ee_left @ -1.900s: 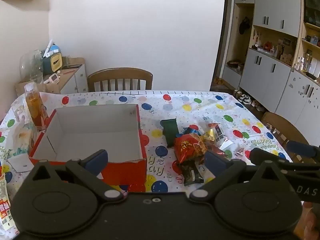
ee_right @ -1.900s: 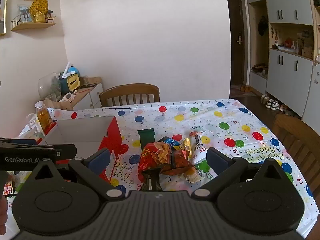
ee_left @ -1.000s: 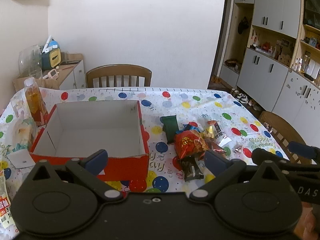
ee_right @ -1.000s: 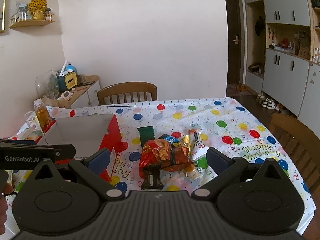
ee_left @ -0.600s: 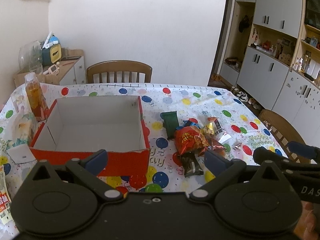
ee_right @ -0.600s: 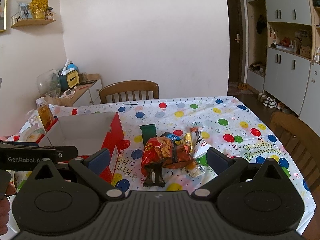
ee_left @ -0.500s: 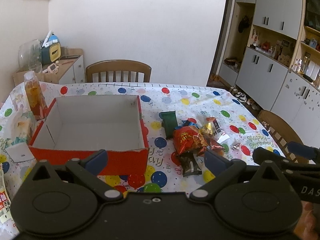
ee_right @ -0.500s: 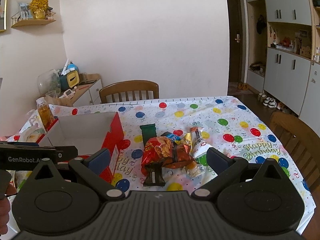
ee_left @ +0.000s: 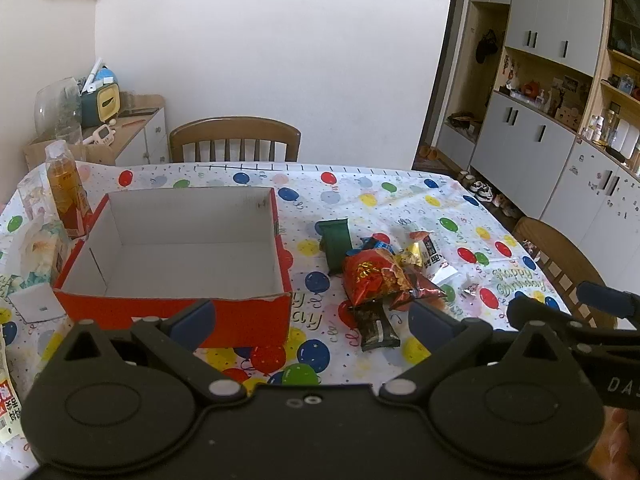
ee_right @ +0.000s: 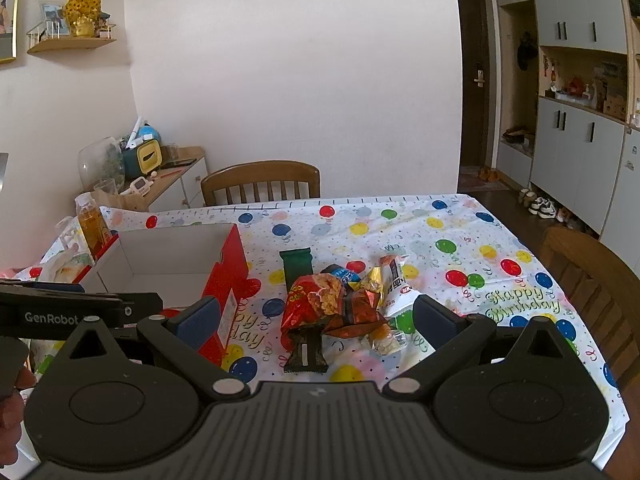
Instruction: Organize snacks
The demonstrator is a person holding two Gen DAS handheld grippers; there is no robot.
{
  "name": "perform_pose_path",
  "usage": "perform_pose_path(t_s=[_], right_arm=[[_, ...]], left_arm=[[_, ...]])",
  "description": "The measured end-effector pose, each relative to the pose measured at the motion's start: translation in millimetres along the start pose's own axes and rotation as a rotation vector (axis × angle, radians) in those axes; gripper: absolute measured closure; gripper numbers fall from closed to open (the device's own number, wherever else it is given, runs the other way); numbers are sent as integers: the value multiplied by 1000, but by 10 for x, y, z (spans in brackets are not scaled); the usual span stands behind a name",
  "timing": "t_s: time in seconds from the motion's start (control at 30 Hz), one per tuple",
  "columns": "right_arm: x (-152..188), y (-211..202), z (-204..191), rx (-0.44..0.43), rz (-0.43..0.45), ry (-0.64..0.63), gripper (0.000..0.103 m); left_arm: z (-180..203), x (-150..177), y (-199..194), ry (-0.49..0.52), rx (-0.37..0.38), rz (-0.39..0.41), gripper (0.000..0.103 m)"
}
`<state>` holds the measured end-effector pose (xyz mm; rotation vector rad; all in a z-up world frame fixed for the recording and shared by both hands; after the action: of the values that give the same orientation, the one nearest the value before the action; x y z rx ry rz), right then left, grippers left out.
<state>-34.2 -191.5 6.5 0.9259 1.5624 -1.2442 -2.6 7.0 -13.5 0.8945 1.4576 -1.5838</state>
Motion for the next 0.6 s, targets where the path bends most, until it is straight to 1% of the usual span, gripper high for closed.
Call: perform_pose_path(t_s=[0.2, 0.37, 0.47, 0.6], right_arm=[[-39, 68, 52, -20, 2, 3, 0], [-47, 96, 72, -33, 7, 3, 0], [-48, 109, 82, -36, 10, 3, 0], [-45, 118, 92, -39, 10, 5, 0]], left_arm=[[78, -30, 39, 16, -10, 2, 0], [91, -40, 62, 8, -19, 0, 0], [110, -44, 62, 12, -15, 0, 0], [129, -45, 70, 16, -28, 0, 0]])
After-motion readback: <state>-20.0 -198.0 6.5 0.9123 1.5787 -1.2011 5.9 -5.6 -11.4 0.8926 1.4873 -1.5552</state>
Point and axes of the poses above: each gripper's, at about its wrist camera, not at the fingertips, and y roughly the way its jaws point, z to its right, x to its underside, the point moved 1 cm from there along y, roughly the way its jaws point, and after that the axes turned 13 degrees about z, right-handed, at the moved point
